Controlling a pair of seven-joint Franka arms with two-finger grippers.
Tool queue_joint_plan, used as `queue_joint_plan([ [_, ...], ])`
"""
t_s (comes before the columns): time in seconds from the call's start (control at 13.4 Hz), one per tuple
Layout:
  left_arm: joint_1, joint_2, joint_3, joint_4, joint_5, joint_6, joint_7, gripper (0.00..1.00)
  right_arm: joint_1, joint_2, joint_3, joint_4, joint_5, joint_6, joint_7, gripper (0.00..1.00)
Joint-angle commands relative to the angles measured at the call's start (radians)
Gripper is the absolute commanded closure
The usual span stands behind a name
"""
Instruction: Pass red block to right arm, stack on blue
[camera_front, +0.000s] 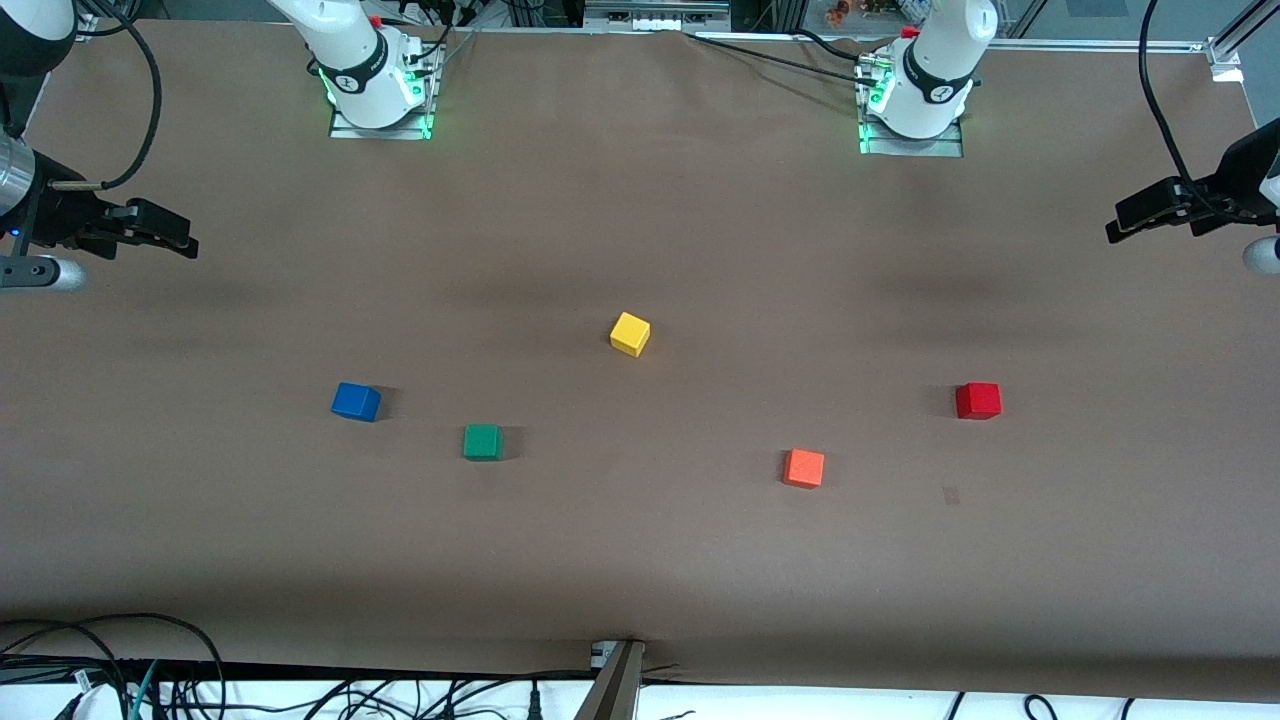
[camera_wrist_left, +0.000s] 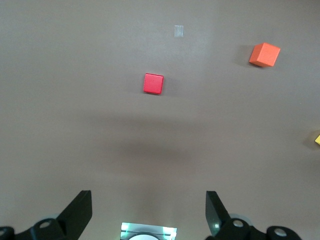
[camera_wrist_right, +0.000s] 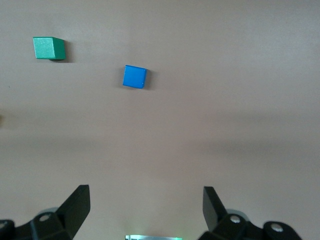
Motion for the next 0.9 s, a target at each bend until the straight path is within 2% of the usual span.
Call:
queue_joint_plan([
  [0.0,0.005,0.008,-0.006,0.009,0.000,0.011,0.004,0.00,-0.002,0.002,0.000,0.022,-0.001,-0.021,0.006,0.00],
  [0.52,-0.009,0.011,-0.012,0.009,0.006,0.008,0.003,0.00,-0.002,0.002,0.000,0.022,-0.001,-0.023,0.006,0.00],
  [0.82,-0.026,0.012,-0.018,0.009,0.050,0.021,0.003,0.00,-0.002,0.002,0.000,0.022,-0.001,-0.023,0.008,0.00],
])
